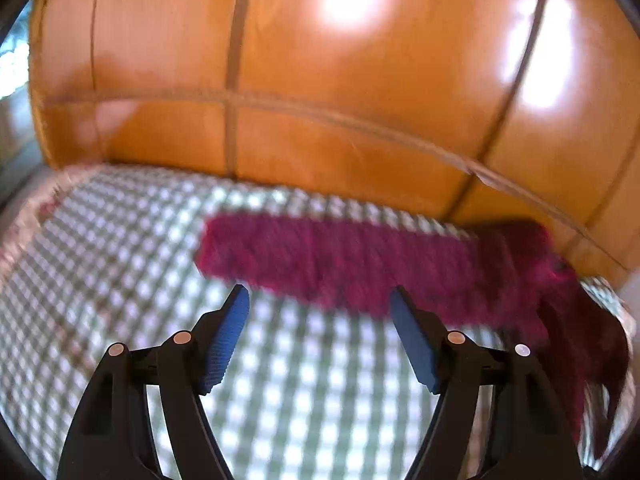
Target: Fold small clothes
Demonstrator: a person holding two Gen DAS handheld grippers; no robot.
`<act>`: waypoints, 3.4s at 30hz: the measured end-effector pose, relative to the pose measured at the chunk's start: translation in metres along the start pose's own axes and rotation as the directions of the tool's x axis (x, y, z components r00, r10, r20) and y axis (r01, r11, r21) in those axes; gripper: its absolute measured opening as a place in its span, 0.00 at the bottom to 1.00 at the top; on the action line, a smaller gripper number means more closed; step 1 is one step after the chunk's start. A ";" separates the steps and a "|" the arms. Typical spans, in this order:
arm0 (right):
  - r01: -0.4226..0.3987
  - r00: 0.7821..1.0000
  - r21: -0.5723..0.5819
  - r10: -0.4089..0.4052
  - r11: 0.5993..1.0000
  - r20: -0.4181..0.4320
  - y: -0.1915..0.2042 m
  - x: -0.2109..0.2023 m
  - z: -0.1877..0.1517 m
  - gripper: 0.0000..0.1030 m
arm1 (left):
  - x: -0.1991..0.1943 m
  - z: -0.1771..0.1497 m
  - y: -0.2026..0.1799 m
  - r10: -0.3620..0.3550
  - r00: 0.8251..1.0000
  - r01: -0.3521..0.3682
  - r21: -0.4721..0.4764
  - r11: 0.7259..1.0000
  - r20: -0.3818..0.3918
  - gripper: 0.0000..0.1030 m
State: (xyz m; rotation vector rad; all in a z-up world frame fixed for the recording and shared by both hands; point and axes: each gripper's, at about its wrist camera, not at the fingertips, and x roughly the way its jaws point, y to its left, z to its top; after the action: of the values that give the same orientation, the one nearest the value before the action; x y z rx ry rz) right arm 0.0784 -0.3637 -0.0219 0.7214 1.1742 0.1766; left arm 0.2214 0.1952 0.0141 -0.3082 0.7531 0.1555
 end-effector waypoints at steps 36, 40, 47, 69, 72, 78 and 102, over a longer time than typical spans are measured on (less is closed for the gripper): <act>0.601 0.791 -0.204 -0.540 0.773 0.286 -0.028 -0.051 0.050 0.13 | 0.046 -0.199 -0.221 -0.677 0.606 0.623 -0.281 0.730 -0.417 0.45; 0.587 0.803 -0.196 -0.535 0.786 0.262 -0.037 -0.046 0.055 0.13 | 0.056 -0.195 -0.237 -0.661 0.624 0.610 -0.269 0.745 -0.417 0.45; 0.564 0.819 -0.202 -0.511 0.801 0.259 -0.036 -0.051 0.053 0.13 | 0.049 -0.186 -0.239 -0.612 0.651 0.594 -0.200 0.779 -0.449 0.18; 0.199 0.980 -0.519 -0.167 0.831 0.109 0.088 -0.009 -0.047 0.12 | -0.083 -0.135 -0.113 -0.416 0.843 0.458 0.047 0.888 -0.341 0.16; 0.345 0.938 -0.503 -0.285 0.792 0.196 0.059 -0.039 -0.035 0.12 | -0.094 -0.142 -0.108 -0.488 0.812 0.525 0.037 0.850 -0.320 0.28; 0.590 0.807 -0.341 -0.525 0.732 0.270 -0.012 -0.071 -0.024 0.00 | -0.077 -0.156 -0.078 -0.479 0.824 0.490 -0.044 0.871 -0.303 0.52; 0.208 0.978 -0.365 -0.201 0.907 0.058 0.027 -0.035 -0.058 0.15 | -0.087 -0.219 -0.062 -0.560 0.748 0.576 -0.071 0.814 -0.356 0.10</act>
State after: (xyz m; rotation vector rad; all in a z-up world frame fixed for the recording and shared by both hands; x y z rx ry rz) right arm 0.0198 -0.3358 0.0097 0.2642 1.1483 0.2069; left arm 0.0319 0.0620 -0.0626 -0.5232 0.9946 -0.5188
